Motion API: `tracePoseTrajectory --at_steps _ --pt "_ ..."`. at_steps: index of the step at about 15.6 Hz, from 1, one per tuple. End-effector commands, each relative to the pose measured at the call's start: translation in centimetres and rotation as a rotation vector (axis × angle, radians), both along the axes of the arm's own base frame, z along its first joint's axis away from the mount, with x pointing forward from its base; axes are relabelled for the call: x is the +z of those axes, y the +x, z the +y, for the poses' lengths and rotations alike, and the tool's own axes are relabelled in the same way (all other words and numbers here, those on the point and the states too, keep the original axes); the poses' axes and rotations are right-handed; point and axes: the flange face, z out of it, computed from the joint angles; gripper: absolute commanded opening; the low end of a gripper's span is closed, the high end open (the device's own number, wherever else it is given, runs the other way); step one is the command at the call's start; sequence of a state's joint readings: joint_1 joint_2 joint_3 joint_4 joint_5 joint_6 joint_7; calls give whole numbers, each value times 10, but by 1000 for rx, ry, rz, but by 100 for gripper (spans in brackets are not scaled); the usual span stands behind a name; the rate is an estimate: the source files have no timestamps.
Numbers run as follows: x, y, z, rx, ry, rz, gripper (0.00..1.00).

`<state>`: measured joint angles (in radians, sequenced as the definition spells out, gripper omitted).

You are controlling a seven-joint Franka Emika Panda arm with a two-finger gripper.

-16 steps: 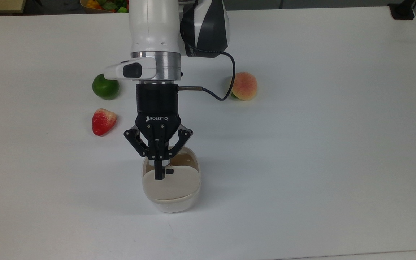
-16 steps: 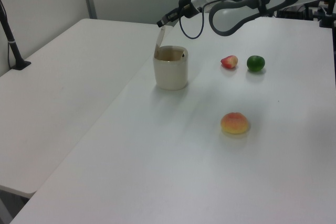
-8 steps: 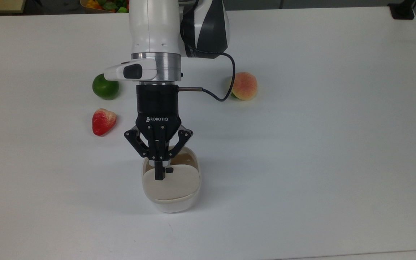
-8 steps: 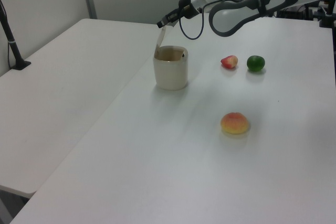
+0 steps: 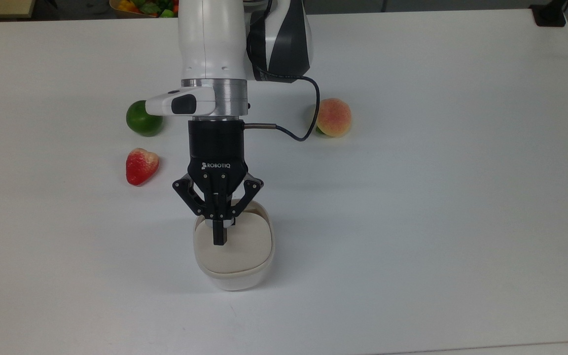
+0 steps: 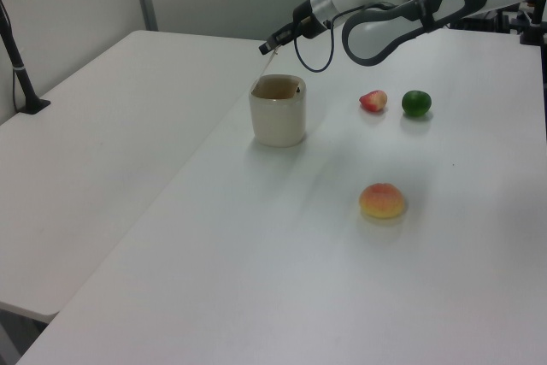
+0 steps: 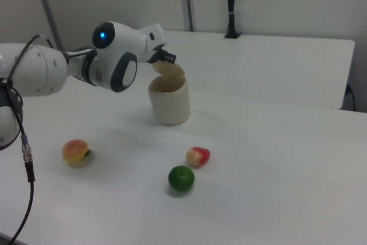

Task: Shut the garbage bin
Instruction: 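Push the raised lid down with the gripper fingertips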

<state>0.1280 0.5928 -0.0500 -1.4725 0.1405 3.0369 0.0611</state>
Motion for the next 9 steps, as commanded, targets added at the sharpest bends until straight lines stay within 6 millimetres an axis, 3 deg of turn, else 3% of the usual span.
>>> tracePoseTrajectory --at_steps 1,9 --pt "3 -17 4 9 0 53 0" --pt "-3 -22 9 33 5 209 0"
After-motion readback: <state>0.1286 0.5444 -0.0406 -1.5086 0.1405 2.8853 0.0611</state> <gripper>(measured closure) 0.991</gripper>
